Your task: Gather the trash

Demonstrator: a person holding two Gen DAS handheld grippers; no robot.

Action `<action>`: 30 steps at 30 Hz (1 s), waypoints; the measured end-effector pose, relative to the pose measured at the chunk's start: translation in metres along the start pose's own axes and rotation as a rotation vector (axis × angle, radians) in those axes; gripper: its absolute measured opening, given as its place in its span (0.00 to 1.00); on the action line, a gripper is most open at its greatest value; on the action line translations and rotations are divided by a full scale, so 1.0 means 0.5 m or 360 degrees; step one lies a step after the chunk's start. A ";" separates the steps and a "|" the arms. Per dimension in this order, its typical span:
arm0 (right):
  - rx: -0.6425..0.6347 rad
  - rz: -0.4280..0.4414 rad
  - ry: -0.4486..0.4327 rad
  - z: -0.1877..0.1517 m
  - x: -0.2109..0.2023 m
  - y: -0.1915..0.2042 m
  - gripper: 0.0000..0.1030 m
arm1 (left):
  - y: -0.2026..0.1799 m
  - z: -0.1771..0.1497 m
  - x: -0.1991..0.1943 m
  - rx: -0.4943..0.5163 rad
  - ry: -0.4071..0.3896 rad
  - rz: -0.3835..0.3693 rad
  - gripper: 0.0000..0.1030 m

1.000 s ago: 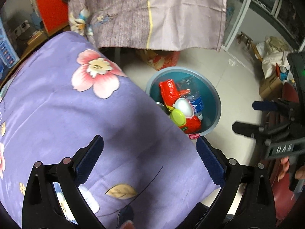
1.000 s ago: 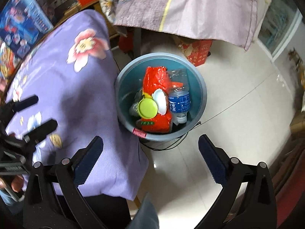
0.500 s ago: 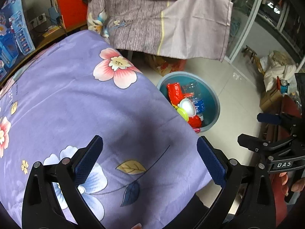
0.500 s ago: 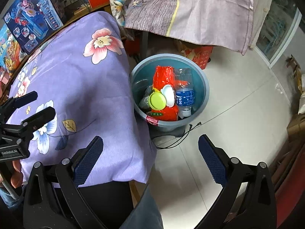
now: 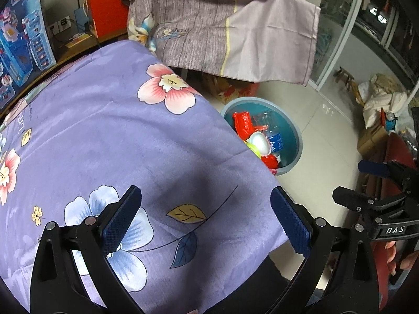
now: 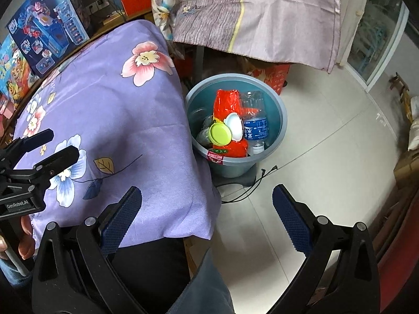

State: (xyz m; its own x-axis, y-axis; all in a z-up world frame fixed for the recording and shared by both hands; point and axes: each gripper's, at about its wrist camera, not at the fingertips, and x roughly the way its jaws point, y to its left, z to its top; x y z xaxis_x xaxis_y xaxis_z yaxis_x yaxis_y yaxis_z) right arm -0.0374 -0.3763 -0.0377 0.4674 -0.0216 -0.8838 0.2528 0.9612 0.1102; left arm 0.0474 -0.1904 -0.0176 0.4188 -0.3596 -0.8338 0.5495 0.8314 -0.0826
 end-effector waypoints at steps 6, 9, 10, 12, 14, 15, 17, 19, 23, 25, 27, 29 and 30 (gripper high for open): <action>0.0022 0.0011 -0.0002 -0.002 0.006 -0.002 0.93 | 0.004 -0.004 0.004 -0.0002 0.0007 0.0003 0.96; 0.0040 0.0009 -0.0006 -0.003 0.012 -0.005 0.93 | 0.003 -0.007 0.010 -0.0005 0.0020 0.0008 0.96; 0.0058 0.0014 -0.0015 -0.002 0.014 -0.009 0.93 | 0.003 -0.007 0.012 -0.0006 0.0024 0.0013 0.96; 0.0081 -0.0002 -0.0027 -0.001 0.017 -0.012 0.93 | 0.004 -0.009 0.018 -0.0010 0.0036 0.0020 0.96; 0.0094 -0.0008 -0.0017 -0.001 0.026 -0.013 0.93 | 0.003 -0.009 0.024 -0.0014 0.0047 0.0021 0.96; 0.0096 -0.0003 -0.0009 -0.002 0.030 -0.013 0.93 | 0.003 -0.009 0.027 -0.0014 0.0052 0.0024 0.96; 0.0089 -0.0003 0.0007 -0.004 0.038 -0.012 0.93 | 0.002 -0.008 0.033 -0.0015 0.0056 0.0025 0.96; 0.0085 -0.0013 0.0011 -0.004 0.042 -0.011 0.93 | 0.003 -0.008 0.035 -0.0015 0.0056 0.0029 0.96; 0.0088 -0.0006 0.0022 -0.004 0.048 -0.010 0.93 | 0.003 -0.010 0.038 -0.0020 0.0056 0.0035 0.96; 0.0083 -0.0007 0.0024 -0.003 0.051 -0.008 0.93 | 0.004 -0.011 0.041 -0.0027 0.0052 0.0040 0.96; 0.0080 -0.0008 0.0028 -0.002 0.054 -0.006 0.93 | 0.005 -0.012 0.042 -0.0034 0.0045 0.0040 0.96; 0.0081 -0.0004 0.0031 -0.001 0.058 -0.005 0.93 | 0.007 -0.013 0.043 -0.0034 0.0041 0.0021 0.96; 0.0084 -0.0007 0.0033 -0.001 0.059 -0.005 0.93 | 0.006 -0.013 0.042 -0.0034 0.0038 0.0014 0.96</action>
State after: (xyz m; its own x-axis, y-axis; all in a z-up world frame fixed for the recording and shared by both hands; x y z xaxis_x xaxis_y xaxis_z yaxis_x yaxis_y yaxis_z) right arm -0.0247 -0.3791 -0.0643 0.4488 -0.0194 -0.8934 0.2991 0.9453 0.1298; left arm 0.0533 -0.1929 -0.0388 0.4060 -0.3423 -0.8474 0.5302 0.8434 -0.0866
